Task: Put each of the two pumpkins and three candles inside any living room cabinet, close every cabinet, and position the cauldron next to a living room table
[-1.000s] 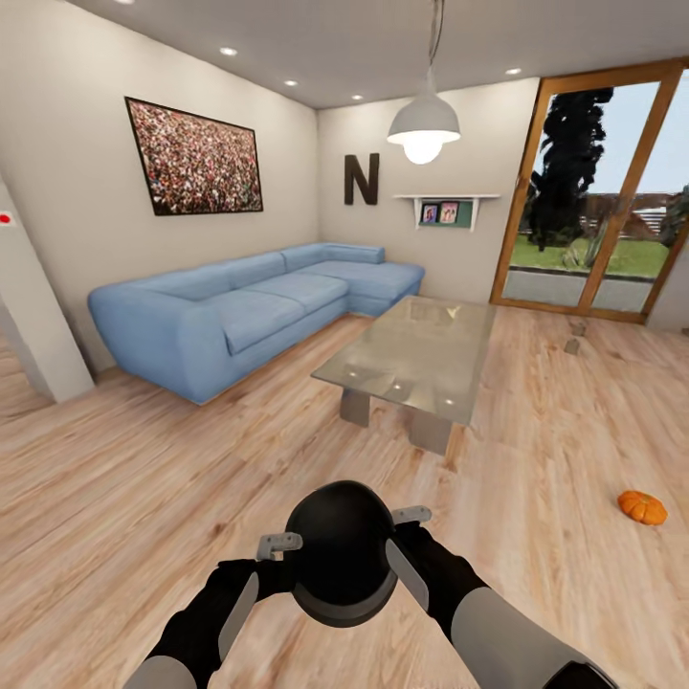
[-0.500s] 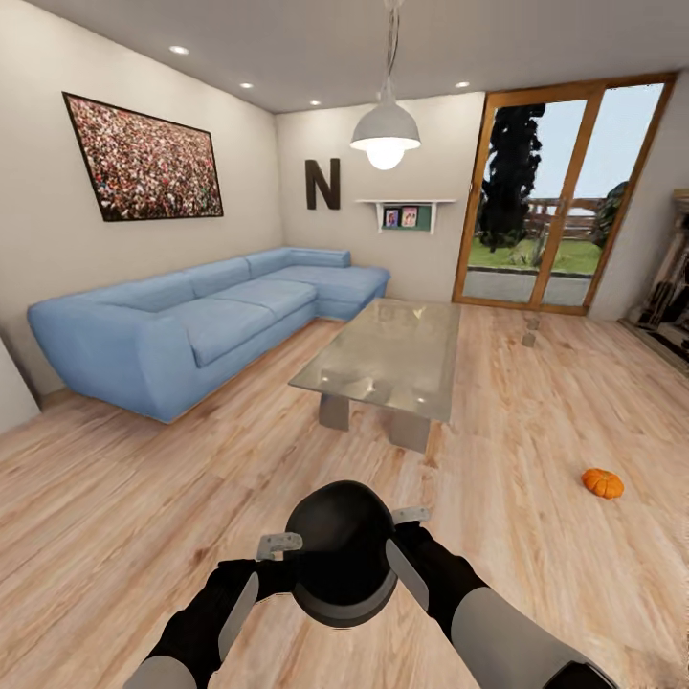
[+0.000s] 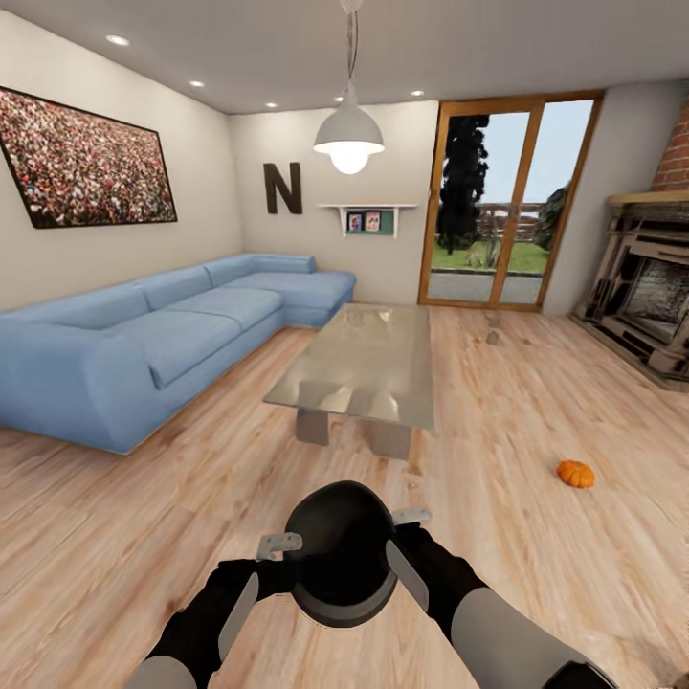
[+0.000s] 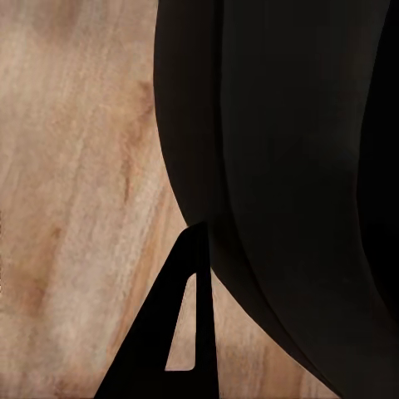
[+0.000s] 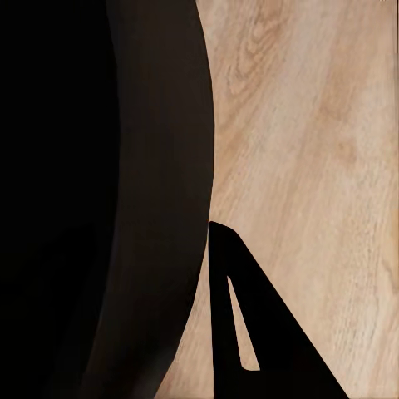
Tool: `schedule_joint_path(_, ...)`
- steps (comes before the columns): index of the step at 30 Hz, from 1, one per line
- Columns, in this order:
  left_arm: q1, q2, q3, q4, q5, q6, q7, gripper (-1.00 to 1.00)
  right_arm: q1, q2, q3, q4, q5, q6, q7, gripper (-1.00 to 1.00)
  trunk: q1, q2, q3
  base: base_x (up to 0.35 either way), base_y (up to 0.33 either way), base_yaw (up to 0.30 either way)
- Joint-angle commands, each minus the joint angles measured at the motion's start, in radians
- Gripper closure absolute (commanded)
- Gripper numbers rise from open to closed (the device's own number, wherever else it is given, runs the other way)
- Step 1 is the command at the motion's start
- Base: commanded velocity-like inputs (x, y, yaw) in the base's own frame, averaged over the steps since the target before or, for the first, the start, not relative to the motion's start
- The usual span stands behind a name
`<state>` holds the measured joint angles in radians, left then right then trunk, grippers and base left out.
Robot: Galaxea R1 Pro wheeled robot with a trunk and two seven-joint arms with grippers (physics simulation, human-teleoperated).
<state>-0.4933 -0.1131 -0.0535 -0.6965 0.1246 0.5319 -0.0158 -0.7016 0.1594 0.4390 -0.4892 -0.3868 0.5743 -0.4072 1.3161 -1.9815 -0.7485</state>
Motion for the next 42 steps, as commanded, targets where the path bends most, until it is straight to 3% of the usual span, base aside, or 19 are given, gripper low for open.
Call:
schedule_joint_path(1, -0.001, 0.0, -0.003, 0.0, 0.047, 0.006, -0.003, 1.0, -0.001, 0.012, 0.02, -0.031, -0.025, -0.01, 0.016, 1.0, 0.0, -0.001, 0.0, 0.239, 0.214, -0.255)
schedule_joint_path(33, -0.001, 0.0, -0.003, -0.001, 0.047, 0.006, -0.003, 1.0, -0.001, 0.012, 0.02, -0.031, -0.025, -0.013, 0.016, 1.0, 0.0, -0.001, 0.028, 0.201, 0.206, -0.253)
schedule_joint_path(42, -0.001, 0.0, -0.003, 0.0, 0.047, 0.006, -0.003, 1.0, -0.001, 0.012, 0.02, -0.031, -0.025, -0.013, 0.016, 1.0, 0.0, -0.001, 0.029, 0.16, 0.186, -0.048)
